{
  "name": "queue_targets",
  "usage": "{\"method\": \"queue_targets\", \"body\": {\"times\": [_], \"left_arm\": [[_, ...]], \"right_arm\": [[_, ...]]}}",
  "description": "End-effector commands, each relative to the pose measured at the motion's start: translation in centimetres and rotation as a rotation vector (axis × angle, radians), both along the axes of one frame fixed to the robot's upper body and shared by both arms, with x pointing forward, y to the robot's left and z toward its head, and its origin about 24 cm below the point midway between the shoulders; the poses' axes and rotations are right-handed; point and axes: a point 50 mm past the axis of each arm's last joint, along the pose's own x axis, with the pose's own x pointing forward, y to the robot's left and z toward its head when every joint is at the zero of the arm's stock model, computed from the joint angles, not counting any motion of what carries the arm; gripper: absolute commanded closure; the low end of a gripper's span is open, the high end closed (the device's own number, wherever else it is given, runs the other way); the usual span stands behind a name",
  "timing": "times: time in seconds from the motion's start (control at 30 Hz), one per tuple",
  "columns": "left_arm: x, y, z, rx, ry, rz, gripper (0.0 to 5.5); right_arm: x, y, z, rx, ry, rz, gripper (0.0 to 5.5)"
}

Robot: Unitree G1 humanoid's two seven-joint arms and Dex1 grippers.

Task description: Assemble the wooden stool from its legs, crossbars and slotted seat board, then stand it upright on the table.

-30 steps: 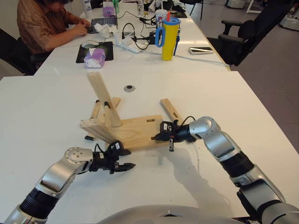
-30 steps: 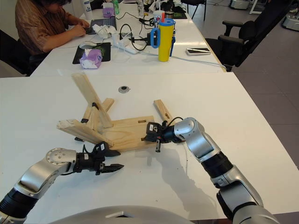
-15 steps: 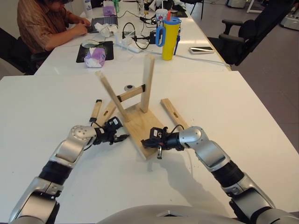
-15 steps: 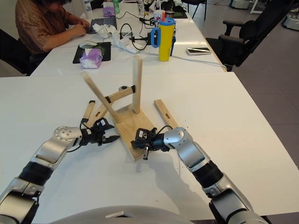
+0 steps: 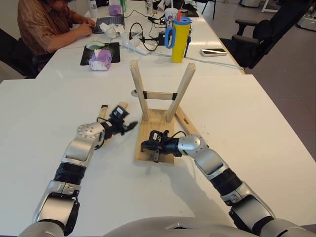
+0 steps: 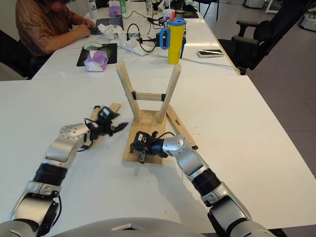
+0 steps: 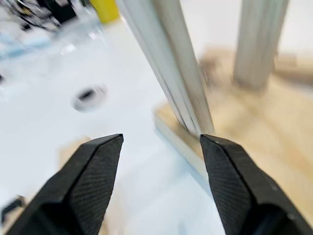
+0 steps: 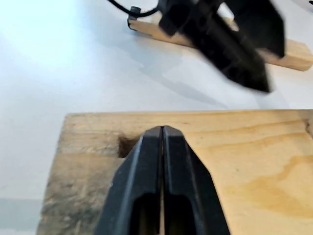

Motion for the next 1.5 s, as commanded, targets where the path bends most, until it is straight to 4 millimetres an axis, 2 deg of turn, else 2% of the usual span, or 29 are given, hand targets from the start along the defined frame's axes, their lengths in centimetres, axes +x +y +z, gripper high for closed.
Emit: {"method": "queue_targets", "body": {"times": [0.03,0.2,0.33,0.47,0.83,1.17,1.33,1.5], "left_arm": [[-0.3,4.0,2.8,-0.115,-0.105,0.229,2.56],[0.9,7.1,-0.6,0.003,0.065,0.419,2.56],[1.5,8.5,-3.1,-0.003,0.195,0.487,2.56],[1.6,9.8,-4.5,-0.005,0.266,0.546,2.56],[2.0,8.4,-4.7,-0.169,0.314,0.496,2.56],[1.5,7.0,-6.6,-0.092,0.411,0.409,2.56],[1.0,7.4,-7.5,-0.052,0.453,0.438,2.56],[0.8,7.7,-7.9,-0.063,0.477,0.467,3.22]], "right_arm": [[0.3,-0.3,1.8,0.118,-0.073,-0.071,5.5],[0.3,-1.1,2.1,0.16,-0.084,-0.135,5.5],[0.6,-1.8,1.7,0.156,-0.083,-0.175,5.5],[0.9,-2.0,1.5,0.151,-0.089,-0.188,5.5],[0.5,-1.4,0.6,0.155,-0.064,-0.183,5.5],[0.3,-0.9,0.5,0.148,-0.064,-0.173,5.5],[0.5,-0.9,0.7,0.145,-0.074,-0.188,5.5],[1.1,-0.9,1.1,0.143,-0.108,-0.268,5.5]]}}
